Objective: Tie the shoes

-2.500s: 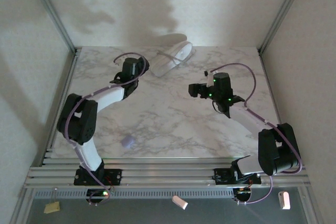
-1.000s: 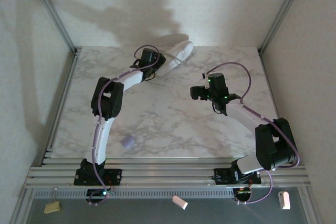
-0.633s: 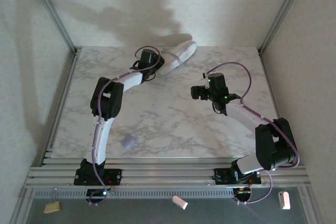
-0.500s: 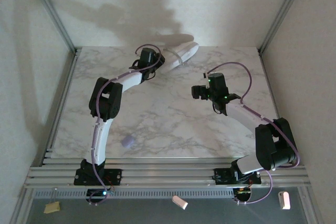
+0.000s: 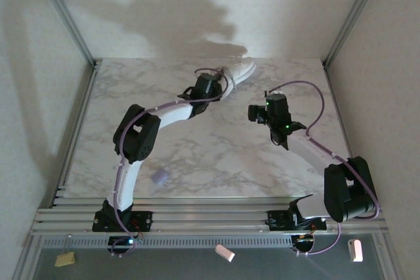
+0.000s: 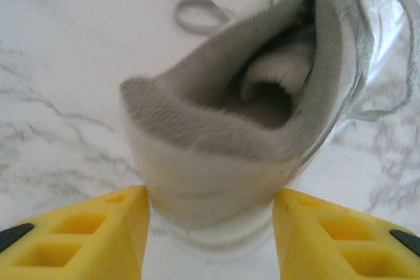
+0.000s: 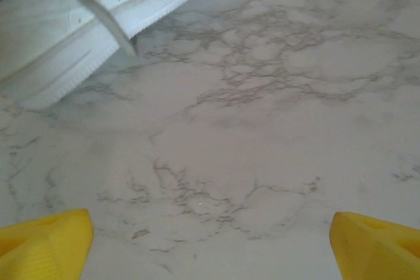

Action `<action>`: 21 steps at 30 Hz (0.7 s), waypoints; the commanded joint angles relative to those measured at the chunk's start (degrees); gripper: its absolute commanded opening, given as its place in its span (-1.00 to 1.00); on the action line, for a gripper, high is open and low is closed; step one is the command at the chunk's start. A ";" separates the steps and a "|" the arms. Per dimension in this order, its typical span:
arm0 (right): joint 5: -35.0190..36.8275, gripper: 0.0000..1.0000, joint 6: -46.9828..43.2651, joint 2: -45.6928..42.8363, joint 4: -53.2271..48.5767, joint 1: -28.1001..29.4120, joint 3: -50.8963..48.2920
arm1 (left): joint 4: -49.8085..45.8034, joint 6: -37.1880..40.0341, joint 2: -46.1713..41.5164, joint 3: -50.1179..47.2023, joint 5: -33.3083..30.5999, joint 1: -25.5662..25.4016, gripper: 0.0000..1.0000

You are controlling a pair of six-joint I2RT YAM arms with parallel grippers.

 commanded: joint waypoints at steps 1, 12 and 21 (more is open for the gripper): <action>2.57 0.86 2.77 -1.98 2.10 -1.26 -1.51 | -0.14 4.60 -5.09 -3.15 -7.12 -0.98 -0.16; -1.78 0.85 4.87 -2.14 1.58 -3.13 -1.82 | 2.59 2.48 -14.63 -12.02 -6.23 -2.02 0.71; -31.54 0.86 1.76 3.85 0.12 -1.54 4.68 | -13.70 3.71 -2.23 8.57 -2.54 2.30 0.71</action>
